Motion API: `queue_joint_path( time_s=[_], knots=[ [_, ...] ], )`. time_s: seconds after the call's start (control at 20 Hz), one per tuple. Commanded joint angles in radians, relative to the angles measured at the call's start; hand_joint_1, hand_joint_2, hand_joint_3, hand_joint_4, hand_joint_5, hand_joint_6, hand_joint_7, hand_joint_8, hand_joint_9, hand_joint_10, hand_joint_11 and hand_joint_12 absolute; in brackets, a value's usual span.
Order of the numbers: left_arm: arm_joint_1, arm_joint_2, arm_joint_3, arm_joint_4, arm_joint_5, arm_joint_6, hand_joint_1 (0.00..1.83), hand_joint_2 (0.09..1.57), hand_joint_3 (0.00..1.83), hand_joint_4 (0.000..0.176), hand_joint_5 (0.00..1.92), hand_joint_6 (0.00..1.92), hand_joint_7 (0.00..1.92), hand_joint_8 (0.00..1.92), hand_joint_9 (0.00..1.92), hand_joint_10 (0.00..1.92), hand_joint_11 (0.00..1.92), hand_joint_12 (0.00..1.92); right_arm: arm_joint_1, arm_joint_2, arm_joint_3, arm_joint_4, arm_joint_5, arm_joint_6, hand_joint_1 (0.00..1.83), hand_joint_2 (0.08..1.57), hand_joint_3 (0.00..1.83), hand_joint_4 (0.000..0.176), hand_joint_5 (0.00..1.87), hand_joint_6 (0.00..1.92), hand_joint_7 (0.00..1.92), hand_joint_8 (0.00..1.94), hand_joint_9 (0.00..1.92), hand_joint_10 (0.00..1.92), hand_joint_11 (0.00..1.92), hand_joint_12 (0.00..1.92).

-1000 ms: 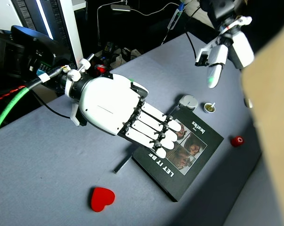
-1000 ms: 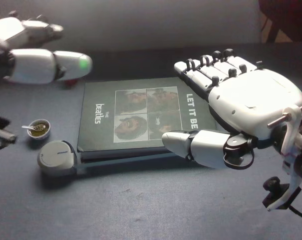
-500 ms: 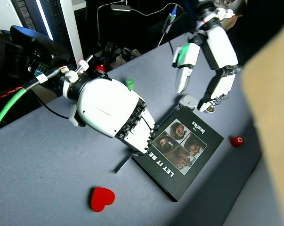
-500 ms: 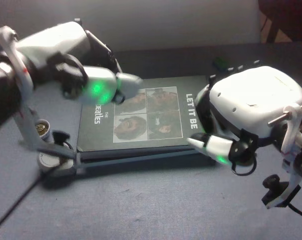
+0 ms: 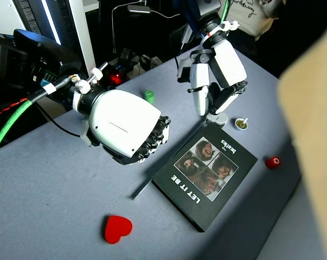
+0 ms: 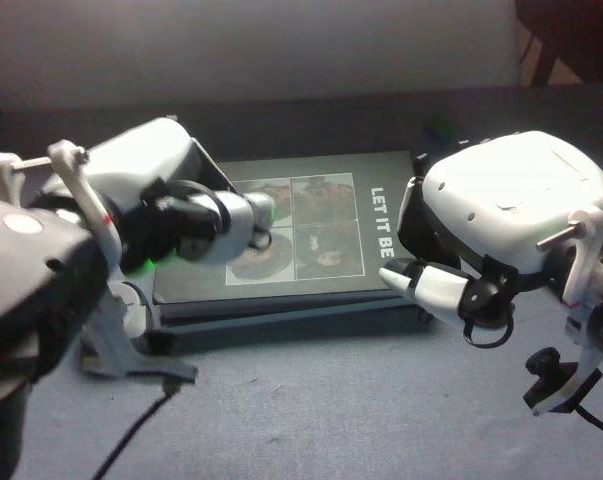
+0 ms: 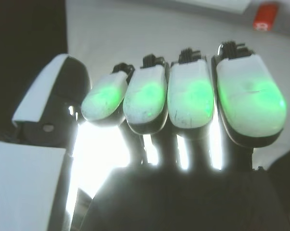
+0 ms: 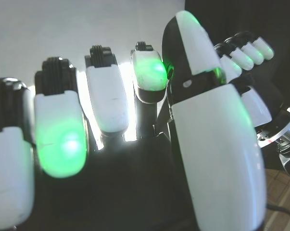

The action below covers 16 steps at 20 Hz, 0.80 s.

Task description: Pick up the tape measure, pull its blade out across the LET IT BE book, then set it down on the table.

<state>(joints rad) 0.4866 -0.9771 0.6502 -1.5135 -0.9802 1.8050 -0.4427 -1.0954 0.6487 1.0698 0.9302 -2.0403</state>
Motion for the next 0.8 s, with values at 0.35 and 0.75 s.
queue_joint_path(
  time_s=[0.35, 0.75],
  knots=[
    [0.009, -0.01, 0.009, 0.114, -0.046, -0.031, 0.68, 1.02, 0.0, 0.176, 0.93, 1.91, 1.11, 1.92, 1.18, 1.92, 1.24, 1.92, 0.013, 0.001, -0.002, -0.072, 0.062, 0.002, 0.96, 1.33, 0.0, 0.176, 1.28, 1.92, 1.56, 1.94, 1.8, 1.92, 1.92, 1.92],
    [-0.01, -0.008, 0.004, 0.121, -0.041, -0.032, 0.88, 1.04, 0.0, 0.0, 0.96, 1.92, 1.13, 1.92, 1.26, 1.92, 1.36, 1.92, 0.007, 0.002, -0.002, -0.083, 0.055, 0.008, 1.04, 1.28, 0.0, 0.176, 1.23, 1.92, 1.37, 1.94, 1.6, 1.92, 1.77, 1.92]
  ],
)
